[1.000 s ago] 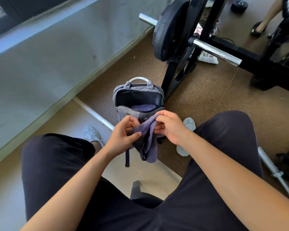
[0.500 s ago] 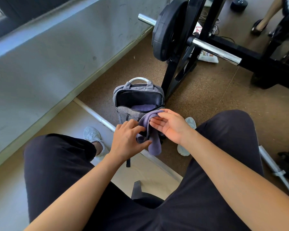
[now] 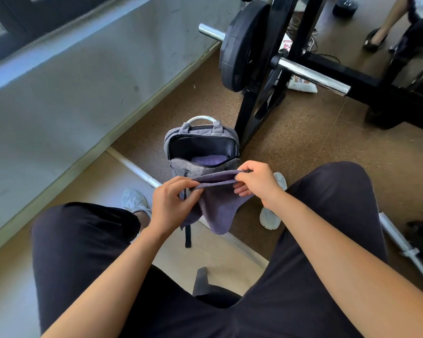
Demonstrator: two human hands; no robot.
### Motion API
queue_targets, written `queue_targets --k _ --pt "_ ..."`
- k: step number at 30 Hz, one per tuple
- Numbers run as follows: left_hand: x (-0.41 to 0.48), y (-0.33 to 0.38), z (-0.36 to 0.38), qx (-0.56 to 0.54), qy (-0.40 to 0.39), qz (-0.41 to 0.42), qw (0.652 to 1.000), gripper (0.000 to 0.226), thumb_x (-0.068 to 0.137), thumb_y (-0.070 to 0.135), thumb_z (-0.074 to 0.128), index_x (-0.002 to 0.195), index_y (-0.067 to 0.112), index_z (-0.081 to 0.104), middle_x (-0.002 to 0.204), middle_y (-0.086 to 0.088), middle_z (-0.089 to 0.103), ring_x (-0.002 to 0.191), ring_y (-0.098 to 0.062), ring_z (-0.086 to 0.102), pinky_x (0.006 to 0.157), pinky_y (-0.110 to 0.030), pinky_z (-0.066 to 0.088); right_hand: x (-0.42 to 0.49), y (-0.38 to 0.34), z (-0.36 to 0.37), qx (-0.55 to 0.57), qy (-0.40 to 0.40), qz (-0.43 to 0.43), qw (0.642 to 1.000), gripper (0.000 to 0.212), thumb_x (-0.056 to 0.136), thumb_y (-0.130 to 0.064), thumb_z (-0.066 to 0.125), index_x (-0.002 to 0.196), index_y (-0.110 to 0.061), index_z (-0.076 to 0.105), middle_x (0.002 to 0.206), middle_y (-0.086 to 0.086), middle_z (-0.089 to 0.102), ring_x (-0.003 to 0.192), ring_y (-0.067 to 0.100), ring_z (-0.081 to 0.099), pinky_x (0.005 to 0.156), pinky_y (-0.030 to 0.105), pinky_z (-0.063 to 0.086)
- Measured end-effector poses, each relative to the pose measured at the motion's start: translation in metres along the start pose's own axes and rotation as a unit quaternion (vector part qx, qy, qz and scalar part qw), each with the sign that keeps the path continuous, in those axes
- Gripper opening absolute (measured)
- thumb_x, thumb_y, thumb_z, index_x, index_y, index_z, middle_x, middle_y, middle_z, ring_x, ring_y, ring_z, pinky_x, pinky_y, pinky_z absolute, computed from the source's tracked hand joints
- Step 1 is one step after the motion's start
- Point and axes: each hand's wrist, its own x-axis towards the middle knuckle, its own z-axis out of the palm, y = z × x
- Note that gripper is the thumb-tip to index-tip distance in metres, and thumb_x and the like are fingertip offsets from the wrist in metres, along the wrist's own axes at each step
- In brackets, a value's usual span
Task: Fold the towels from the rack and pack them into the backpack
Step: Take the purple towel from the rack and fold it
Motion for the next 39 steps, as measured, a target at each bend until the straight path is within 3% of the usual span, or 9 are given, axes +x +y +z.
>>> queue_targets --k 5,8,12,14,19,23,27,34,39 --pt "0.001 0.006 -0.005 -0.127 -0.003 -0.096 0.987 0.021 0.082 0.014 0.086 0.082 0.033 0.077 0.079 0.015 0.075 0.076 -0.002 0.068 0.078 -0.022 0.053 0.0 0.002 -0.003 -0.149 -0.016 -0.027 0.988 0.02 0.089 -0.012 0.057 0.091 -0.016 0.076 0.076 0.006 0.074 0.076 0.026 0.073 0.07 0.037 0.062" --pt "0.003 0.006 -0.004 -0.162 -0.021 -0.111 0.98 0.02 0.084 0.015 0.085 0.082 0.032 0.075 0.077 0.019 0.074 0.069 0.001 0.065 0.073 -0.016 0.051 -0.002 0.001 -0.002 -0.255 -0.062 -0.097 0.96 0.018 0.085 -0.018 0.063 0.09 -0.022 0.08 0.085 -0.011 0.06 0.088 0.016 0.058 0.078 0.032 0.045" --pt "0.001 0.008 0.0 -0.169 -0.068 -0.086 0.979 0.02 0.085 0.012 0.083 0.083 0.03 0.074 0.072 0.019 0.072 0.064 0.003 0.062 0.068 -0.015 0.049 -0.008 -0.001 0.011 -0.193 -0.157 -0.225 0.942 0.043 0.08 -0.015 0.077 0.121 -0.026 0.07 0.117 -0.018 0.061 0.115 0.003 0.05 0.096 0.016 0.035" --pt "0.0 0.009 0.001 -0.174 -0.087 -0.067 0.979 0.015 0.085 0.014 0.083 0.087 0.027 0.075 0.076 0.013 0.074 0.067 0.0 0.065 0.068 -0.017 0.05 -0.015 0.0 0.022 -0.14 -0.211 -0.228 0.94 0.063 0.078 -0.021 0.084 0.137 -0.024 0.058 0.131 -0.009 0.063 0.126 0.002 0.054 0.106 0.02 0.039" --pt "0.0 0.005 0.001 -0.179 -0.09 -0.062 0.978 0.015 0.086 0.016 0.082 0.088 0.029 0.076 0.066 0.016 0.067 0.058 0.001 0.054 0.058 -0.017 0.042 -0.018 0.003 0.035 -0.092 -0.224 -0.236 0.941 0.039 0.081 -0.016 0.081 0.119 -0.017 0.069 0.106 -0.003 0.075 0.103 0.009 0.07 0.095 0.034 0.054" --pt "0.001 0.004 0.0 -0.178 -0.089 -0.077 0.977 0.009 0.087 0.017 0.082 0.087 0.024 0.078 0.062 0.015 0.064 0.055 0.0 0.049 0.056 -0.016 0.038 -0.016 0.002 0.031 -0.088 -0.189 -0.231 0.951 0.017 0.087 -0.014 0.077 0.104 -0.013 0.074 0.092 0.0 0.075 0.085 0.007 0.068 0.081 0.026 0.053" --pt "0.003 0.006 -0.003 -0.177 -0.09 -0.081 0.977 0.011 0.085 0.022 0.084 0.083 0.03 0.076 0.069 0.001 0.072 0.059 -0.006 0.056 0.056 -0.026 0.047 -0.017 0.001 0.03 -0.072 -0.174 -0.228 0.955 0.012 0.09 -0.008 0.073 0.1 -0.013 0.075 0.094 0.002 0.077 0.092 0.015 0.073 0.086 0.027 0.056" --pt "0.004 -0.011 0.003 -0.158 -0.165 -0.078 0.97 0.015 0.081 0.037 0.079 0.086 0.023 0.075 0.085 0.008 0.075 0.08 -0.012 0.072 0.077 -0.038 0.058 -0.016 -0.004 0.015 -0.033 -0.144 -0.234 0.961 0.014 0.091 -0.006 0.071 0.099 -0.018 0.075 0.09 -0.005 0.075 0.085 0.002 0.068 0.08 0.018 0.05" --pt "-0.001 -0.017 0.016 -0.083 -0.258 -0.007 0.963 0.023 0.084 0.042 0.073 0.098 0.024 0.077 0.098 0.01 0.069 0.092 -0.01 0.067 0.083 -0.039 0.053 -0.012 -0.005 0.007 0.037 -0.115 -0.227 0.966 0.01 0.093 -0.008 0.069 0.102 -0.009 0.073 0.095 0.013 0.073 0.09 0.016 0.066 0.087 0.039 0.054"
